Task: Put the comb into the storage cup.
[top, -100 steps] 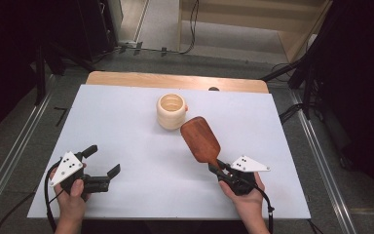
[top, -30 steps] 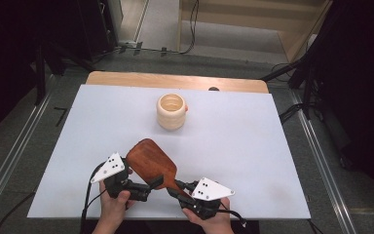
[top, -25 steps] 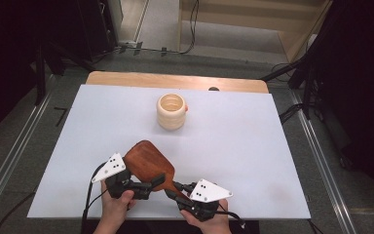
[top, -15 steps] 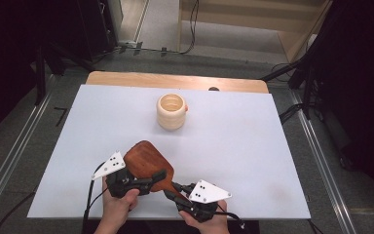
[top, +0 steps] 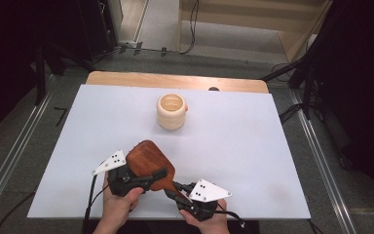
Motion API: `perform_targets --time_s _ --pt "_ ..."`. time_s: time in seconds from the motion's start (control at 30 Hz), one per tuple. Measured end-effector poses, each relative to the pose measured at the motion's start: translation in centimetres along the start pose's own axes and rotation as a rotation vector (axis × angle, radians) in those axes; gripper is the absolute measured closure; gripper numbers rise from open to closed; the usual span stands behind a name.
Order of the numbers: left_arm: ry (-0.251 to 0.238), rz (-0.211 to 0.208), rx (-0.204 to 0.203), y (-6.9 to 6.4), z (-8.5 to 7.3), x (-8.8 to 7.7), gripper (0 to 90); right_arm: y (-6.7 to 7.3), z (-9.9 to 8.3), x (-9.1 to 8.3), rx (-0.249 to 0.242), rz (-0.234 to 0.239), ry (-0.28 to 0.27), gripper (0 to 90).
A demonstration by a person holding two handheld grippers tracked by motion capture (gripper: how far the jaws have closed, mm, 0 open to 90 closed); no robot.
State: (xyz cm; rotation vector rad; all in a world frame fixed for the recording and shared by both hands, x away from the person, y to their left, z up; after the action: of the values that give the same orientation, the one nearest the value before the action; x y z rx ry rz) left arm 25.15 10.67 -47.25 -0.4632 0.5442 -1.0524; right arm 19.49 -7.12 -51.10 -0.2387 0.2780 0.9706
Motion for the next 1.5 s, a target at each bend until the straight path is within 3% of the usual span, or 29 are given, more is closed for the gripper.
perform_targets --time_s 0.1,0.3,0.63,0.97,1.0,1.03,1.07,1.1,1.23,1.3,1.33,1.43,1.5 --pt "0.009 -0.046 -0.018 -0.2 0.0 0.0 45.5 0.0 0.0 0.0 -0.008 -0.002 -0.001 70.3" --pt "0.04 -0.078 -0.02 -0.3 0.0 0.0 50.6 0.0 -0.1 0.1 -0.006 0.004 0.003 70.5" --pt "0.053 -0.107 -0.013 -0.7 0.2 -0.1 54.4 0.0 0.0 0.0 -0.014 0.019 -0.001 70.4" --pt "0.045 -0.097 0.004 -0.8 0.5 -0.5 55.3 -0.3 0.1 -0.2 0.002 0.033 0.002 63.6" --pt "0.04 -0.096 0.003 -0.8 0.6 -0.6 55.3 -0.4 0.1 -0.2 0.001 0.037 0.002 61.8" --pt "0.036 -0.095 0.004 -0.7 0.6 -0.7 55.2 -0.6 0.1 -0.3 0.01 0.043 -0.001 54.5" --pt "0.034 -0.088 0.008 -0.7 0.7 -0.8 55.2 -0.6 0.1 -0.3 0.01 0.043 -0.001 54.5" --pt "0.034 -0.085 0.01 -0.6 0.7 -0.9 55.2 -0.7 0.1 -0.4 0.013 0.068 -0.013 39.4" --pt "0.027 -0.071 0.011 -0.3 1.0 -1.3 55.2 -0.8 0.4 -0.5 0.011 0.055 -0.035 17.8" --pt "0.018 -0.068 0.013 -0.2 1.2 -1.6 55.2 -0.8 0.4 -0.6 0.018 0.053 -0.036 15.2" --pt "0.015 -0.068 0.014 -0.1 1.3 -1.7 55.2 -1.0 0.4 -0.7 0.019 0.053 -0.04 9.2" --pt "0.006 -0.053 0.025 -0.1 1.6 -2.1 55.2 -1.3 0.4 -1.0 0.023 0.044 -0.046 8.4" --pt "0.0 -0.049 0.027 0.0 1.7 -2.4 55.2 -1.6 0.4 -1.2 0.033 0.039 -0.056 0.4"
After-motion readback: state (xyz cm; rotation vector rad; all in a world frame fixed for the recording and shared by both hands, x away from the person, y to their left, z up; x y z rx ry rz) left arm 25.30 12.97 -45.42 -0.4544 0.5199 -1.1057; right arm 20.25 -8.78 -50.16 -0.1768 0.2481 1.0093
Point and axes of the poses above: each handheld gripper's, and its own axes: x roughly forward along the jaws, z roughly out of its top, y roughly to its left, the point moved 4 cm from there along x, roughly forward along the jaws, and after that the axes turned 11 degrees about -x, right-handed, at the moved point
